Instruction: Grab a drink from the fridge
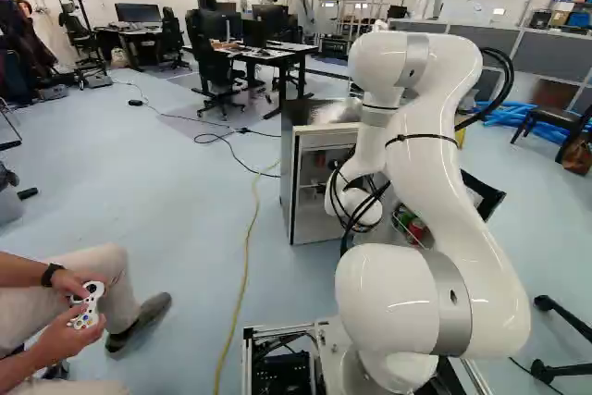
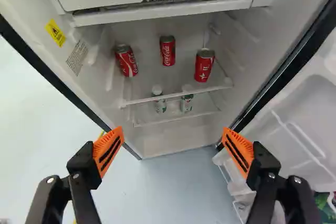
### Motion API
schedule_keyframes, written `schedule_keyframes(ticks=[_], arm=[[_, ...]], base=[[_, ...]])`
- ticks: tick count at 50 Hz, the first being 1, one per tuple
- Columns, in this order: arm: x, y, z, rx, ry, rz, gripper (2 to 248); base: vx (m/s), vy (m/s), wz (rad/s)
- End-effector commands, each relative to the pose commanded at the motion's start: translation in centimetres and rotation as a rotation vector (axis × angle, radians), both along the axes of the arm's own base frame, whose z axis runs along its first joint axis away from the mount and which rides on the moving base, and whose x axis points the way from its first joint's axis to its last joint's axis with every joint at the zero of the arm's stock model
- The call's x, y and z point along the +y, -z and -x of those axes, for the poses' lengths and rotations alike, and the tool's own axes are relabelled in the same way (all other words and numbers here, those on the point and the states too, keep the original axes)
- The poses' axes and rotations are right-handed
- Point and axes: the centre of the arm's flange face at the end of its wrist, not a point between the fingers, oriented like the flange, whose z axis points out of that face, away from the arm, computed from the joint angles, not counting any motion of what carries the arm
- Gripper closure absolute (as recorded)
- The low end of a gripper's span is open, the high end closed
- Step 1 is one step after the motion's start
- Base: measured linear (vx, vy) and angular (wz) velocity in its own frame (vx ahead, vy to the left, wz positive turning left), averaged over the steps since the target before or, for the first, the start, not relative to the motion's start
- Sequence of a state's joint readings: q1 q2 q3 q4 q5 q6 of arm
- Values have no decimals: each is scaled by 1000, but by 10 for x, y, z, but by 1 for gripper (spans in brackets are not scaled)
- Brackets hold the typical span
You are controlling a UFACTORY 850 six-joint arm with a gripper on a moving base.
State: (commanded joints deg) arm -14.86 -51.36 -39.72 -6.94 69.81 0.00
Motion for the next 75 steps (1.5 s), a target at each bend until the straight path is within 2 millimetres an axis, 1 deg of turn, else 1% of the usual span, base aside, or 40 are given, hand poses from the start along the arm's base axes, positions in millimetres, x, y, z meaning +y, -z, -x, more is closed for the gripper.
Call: schedule_keyframes(ticks=[23, 54, 75], arm=[[-14, 35, -35, -39, 10, 8, 3], [-28, 50, -82, -111, 12, 27, 3], [-31, 59, -114, -157, 1, 38, 3]], base=[[0, 0, 0], [0, 0, 0], [0, 0, 0]])
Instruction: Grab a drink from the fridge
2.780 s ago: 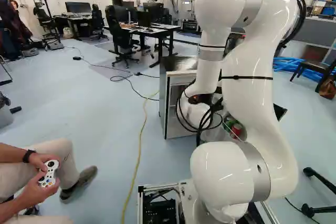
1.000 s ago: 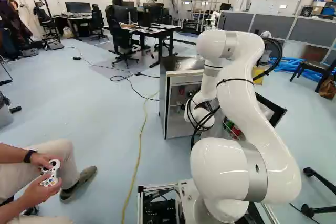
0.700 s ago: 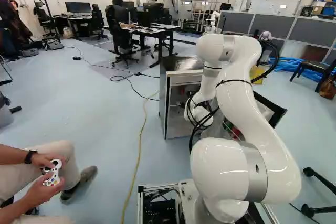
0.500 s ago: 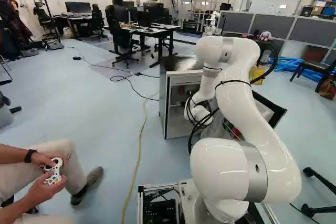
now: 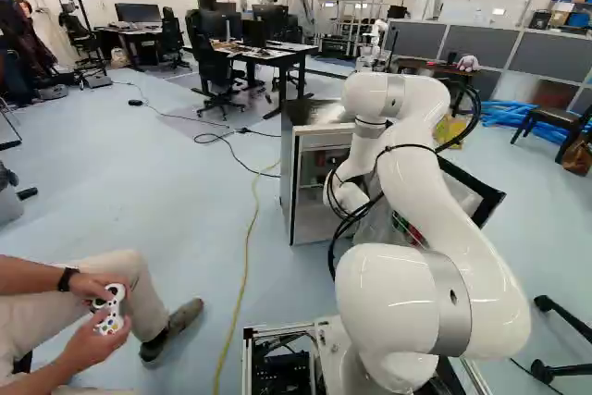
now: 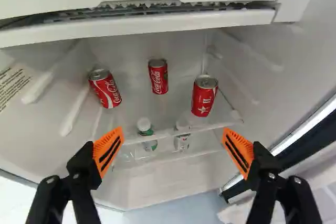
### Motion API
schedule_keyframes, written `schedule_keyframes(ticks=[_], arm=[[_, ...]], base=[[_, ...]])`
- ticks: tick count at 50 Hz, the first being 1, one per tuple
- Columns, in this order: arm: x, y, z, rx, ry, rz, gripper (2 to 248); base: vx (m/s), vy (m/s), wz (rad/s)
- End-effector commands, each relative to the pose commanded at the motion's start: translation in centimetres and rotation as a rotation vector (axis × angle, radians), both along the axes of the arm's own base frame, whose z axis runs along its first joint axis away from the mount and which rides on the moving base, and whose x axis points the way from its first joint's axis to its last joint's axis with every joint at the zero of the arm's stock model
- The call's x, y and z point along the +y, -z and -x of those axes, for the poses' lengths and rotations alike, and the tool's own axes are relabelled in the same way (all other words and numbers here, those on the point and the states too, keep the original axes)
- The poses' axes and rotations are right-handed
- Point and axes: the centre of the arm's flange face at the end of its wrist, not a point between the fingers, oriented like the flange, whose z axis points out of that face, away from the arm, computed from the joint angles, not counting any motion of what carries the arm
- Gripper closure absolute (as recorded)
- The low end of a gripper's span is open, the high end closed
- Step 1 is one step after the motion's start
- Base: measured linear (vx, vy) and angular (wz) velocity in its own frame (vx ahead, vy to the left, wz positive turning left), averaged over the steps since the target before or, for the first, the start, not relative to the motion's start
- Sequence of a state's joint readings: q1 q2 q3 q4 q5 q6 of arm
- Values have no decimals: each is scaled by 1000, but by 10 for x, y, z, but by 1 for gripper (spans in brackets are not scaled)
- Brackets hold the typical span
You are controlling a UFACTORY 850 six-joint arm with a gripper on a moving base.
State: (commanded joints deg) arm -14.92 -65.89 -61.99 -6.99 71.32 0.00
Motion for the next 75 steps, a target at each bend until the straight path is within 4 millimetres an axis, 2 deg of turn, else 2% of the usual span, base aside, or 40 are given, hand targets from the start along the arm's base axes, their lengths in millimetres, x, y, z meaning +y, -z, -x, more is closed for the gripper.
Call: schedule_keyframes(ticks=[22, 41, 42, 47, 48, 52, 53, 57, 58, 62, 63, 68, 69, 75], arm=[[-1, 8, -26, -39, -10, 10, 3], [-1, 9, -29, -43, -11, 11, 6], [-1, 9, -29, -43, -11, 11, 19], [-1, 9, -29, -43, -11, 11, 19], [-1, 9, -29, -43, -11, 11, 32], [-1, 9, -29, -43, -11, 11, 32], [-1, 9, -29, -43, -11, 11, 43], [-1, 9, -29, -43, -11, 11, 43], [-1, 9, -29, -43, -11, 11, 55], [-1, 9, -29, -43, -11, 11, 55], [-1, 9, -29, -43, -11, 11, 68], [-1, 9, -29, -43, -11, 11, 68], [-1, 9, -29, -43, -11, 11, 80], [-1, 9, -29, -43, -11, 11, 80]], base=[[0, 0, 0], [0, 0, 0], [0, 0, 0], [0, 0, 0], [0, 0, 0], [0, 0, 0], [0, 0, 0], [0, 0, 0], [0, 0, 0], [0, 0, 0], [0, 0, 0], [0, 0, 0], [0, 0, 0], [0, 0, 0]])
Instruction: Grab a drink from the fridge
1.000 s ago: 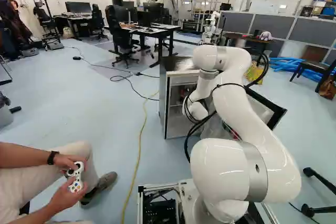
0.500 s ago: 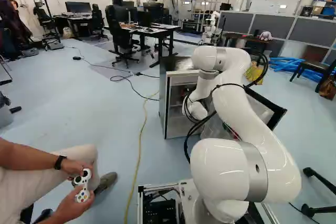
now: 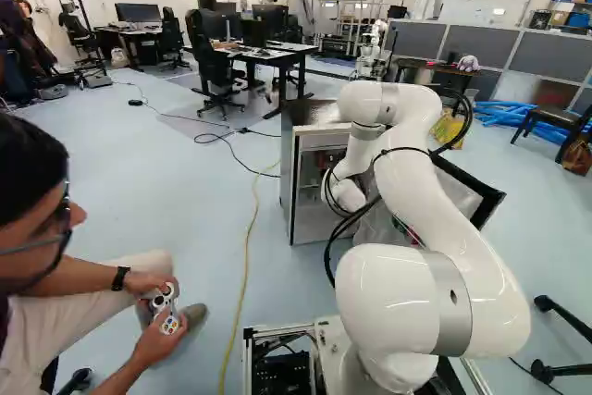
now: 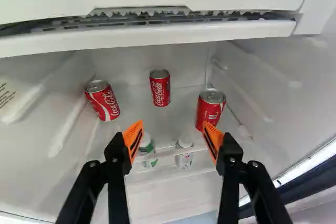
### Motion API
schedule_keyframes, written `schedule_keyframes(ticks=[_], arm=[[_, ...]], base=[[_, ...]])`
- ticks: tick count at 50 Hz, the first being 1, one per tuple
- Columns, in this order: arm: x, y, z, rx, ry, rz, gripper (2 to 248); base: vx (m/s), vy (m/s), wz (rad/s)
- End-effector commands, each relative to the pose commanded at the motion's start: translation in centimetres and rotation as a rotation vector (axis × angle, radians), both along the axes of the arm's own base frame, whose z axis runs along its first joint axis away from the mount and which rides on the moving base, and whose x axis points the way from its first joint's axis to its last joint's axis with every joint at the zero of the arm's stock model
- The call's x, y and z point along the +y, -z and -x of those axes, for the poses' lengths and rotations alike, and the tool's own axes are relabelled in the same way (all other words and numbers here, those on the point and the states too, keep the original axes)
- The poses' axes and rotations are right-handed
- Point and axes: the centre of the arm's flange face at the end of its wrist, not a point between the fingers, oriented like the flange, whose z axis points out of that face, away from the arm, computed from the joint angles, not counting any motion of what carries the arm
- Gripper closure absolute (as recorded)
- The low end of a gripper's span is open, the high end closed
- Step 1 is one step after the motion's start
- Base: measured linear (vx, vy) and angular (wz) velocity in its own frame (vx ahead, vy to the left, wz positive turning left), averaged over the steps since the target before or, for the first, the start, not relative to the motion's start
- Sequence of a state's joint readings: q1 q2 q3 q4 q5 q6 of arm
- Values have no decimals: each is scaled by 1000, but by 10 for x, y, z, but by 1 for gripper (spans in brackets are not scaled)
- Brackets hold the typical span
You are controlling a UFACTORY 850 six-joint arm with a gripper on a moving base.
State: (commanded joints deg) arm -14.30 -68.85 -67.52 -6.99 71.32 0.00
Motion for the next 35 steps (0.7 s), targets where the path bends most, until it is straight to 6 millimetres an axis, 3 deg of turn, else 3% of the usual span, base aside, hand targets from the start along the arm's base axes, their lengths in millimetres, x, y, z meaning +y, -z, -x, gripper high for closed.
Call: schedule_keyframes(ticks=[35], arm=[[0, 3, -8, -10, -3, 3, 79]], base=[[0, 0, 0]])
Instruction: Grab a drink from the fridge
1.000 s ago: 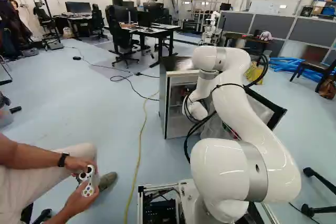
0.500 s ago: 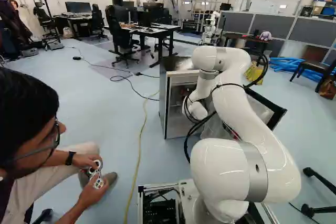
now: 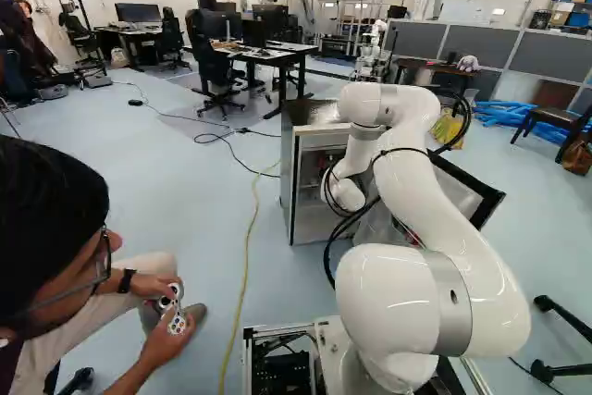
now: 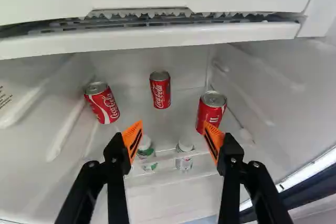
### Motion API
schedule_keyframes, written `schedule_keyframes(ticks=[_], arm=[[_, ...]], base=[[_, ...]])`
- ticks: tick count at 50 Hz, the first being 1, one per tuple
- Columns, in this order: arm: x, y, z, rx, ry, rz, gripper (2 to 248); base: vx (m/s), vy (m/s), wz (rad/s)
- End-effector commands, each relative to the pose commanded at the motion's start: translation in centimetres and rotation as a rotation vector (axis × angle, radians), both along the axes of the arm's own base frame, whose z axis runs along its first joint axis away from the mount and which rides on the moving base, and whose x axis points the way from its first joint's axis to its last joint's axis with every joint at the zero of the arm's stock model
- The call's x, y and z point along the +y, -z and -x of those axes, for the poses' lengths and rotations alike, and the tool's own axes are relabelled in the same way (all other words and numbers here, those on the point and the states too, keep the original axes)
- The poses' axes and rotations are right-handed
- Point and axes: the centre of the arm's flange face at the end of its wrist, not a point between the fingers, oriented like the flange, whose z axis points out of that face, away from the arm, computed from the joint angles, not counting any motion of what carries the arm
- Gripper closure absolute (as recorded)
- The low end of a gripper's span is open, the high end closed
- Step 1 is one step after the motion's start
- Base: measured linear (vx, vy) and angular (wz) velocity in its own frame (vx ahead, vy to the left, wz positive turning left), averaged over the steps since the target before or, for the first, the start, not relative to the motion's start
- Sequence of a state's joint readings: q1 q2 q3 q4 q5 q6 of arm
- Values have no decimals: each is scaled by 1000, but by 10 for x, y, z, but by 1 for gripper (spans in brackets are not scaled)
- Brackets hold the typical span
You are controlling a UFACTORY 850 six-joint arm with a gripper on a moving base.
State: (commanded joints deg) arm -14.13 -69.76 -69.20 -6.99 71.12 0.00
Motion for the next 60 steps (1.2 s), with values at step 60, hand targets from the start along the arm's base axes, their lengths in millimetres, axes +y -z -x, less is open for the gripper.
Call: schedule_keyframes(ticks=[60], arm=[[1, 25, -40, 54, -18, 3, 79]], base=[[0, 0, 0]])
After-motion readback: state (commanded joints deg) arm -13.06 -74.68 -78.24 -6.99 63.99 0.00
